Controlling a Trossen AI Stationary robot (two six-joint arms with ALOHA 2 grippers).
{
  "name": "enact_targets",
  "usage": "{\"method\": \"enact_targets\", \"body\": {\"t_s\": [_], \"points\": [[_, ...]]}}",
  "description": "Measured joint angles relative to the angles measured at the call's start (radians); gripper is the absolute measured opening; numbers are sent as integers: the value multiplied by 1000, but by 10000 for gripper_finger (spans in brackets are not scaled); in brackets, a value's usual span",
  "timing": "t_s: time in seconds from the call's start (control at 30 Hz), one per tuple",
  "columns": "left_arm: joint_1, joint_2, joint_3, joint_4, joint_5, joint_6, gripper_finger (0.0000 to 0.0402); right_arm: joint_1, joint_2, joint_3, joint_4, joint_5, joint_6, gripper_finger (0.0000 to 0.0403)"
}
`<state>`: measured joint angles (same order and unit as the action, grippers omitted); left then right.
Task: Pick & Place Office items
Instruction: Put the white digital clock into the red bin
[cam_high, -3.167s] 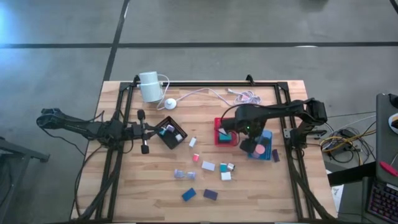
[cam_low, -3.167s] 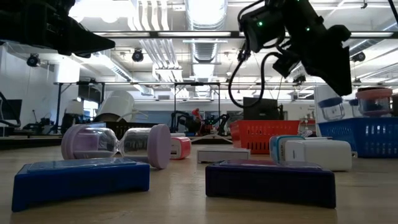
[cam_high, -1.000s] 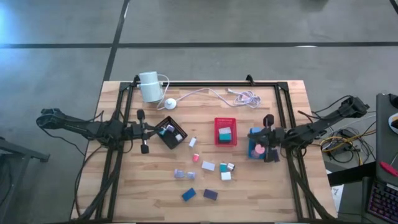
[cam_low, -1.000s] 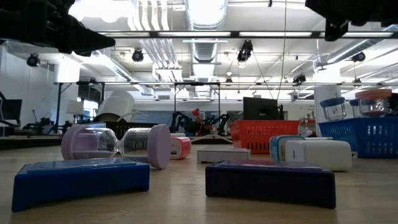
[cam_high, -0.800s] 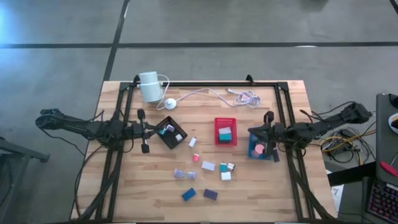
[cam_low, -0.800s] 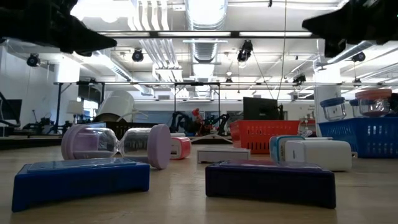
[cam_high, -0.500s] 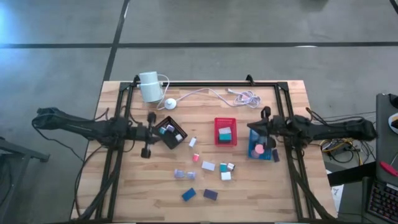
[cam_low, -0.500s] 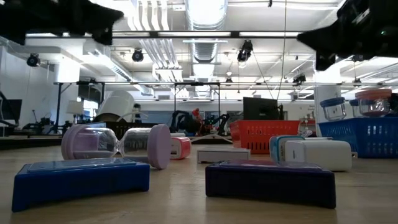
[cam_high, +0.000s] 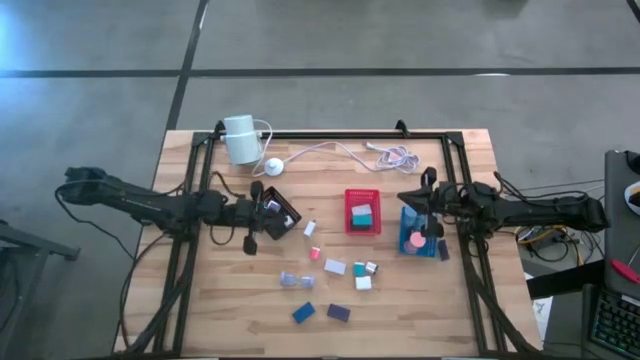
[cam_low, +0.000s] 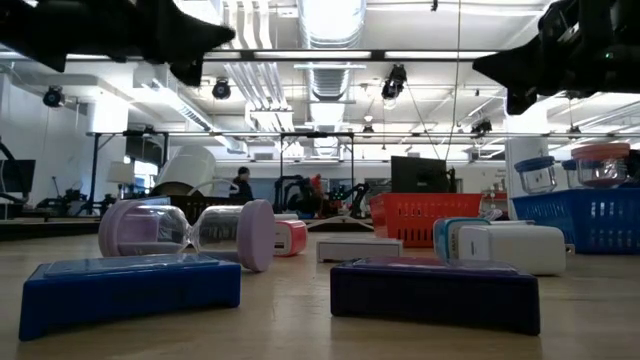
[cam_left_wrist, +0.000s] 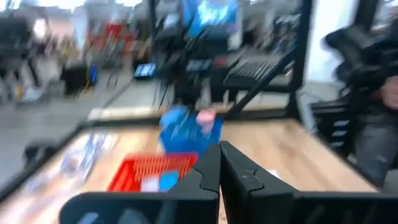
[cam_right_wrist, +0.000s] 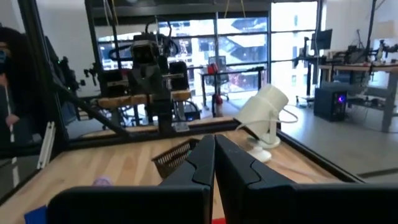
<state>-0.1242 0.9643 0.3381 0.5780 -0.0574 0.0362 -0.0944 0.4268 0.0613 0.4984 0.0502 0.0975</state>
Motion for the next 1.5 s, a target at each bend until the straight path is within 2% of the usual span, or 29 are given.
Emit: {"method": "enact_targets", "body": {"t_s": [0.13, 0.23, 0.4, 0.53, 0.73, 0.93, 1.17, 1.33, 1.5], "points": [[17, 59, 67, -146, -86, -68, 5, 0, 1, -3, -21, 0, -16, 8], [33, 134, 144, -209, -103, -102, 4, 0, 1, -3, -32, 0, -42, 8], [33, 317, 311, -335, -91, -143, 4, 0, 1, -3, -49, 1, -107, 8], [31, 483, 479, -502, -70, -170, 14, 0, 1, -3, -50, 1, -143, 8], [23, 716, 730, -777, 1, -236, 40, 0, 1, -3, -53, -36, -90, 8], [-29, 913, 980, -1067, 9, -180, 96, 0, 0, 6, -53, -51, -33, 8], [-82, 1079, 1205, -1239, 9, -125, 193, 0, 0, 9, -53, -50, -34, 8], [-81, 1140, 1260, -1260, 46, -98, 250, 0, 0, 9, -53, -50, -38, 8], [-80, 1170, 1261, -1274, 66, -79, 284, 0, 0, 9, -61, -49, -38, 8]]}}
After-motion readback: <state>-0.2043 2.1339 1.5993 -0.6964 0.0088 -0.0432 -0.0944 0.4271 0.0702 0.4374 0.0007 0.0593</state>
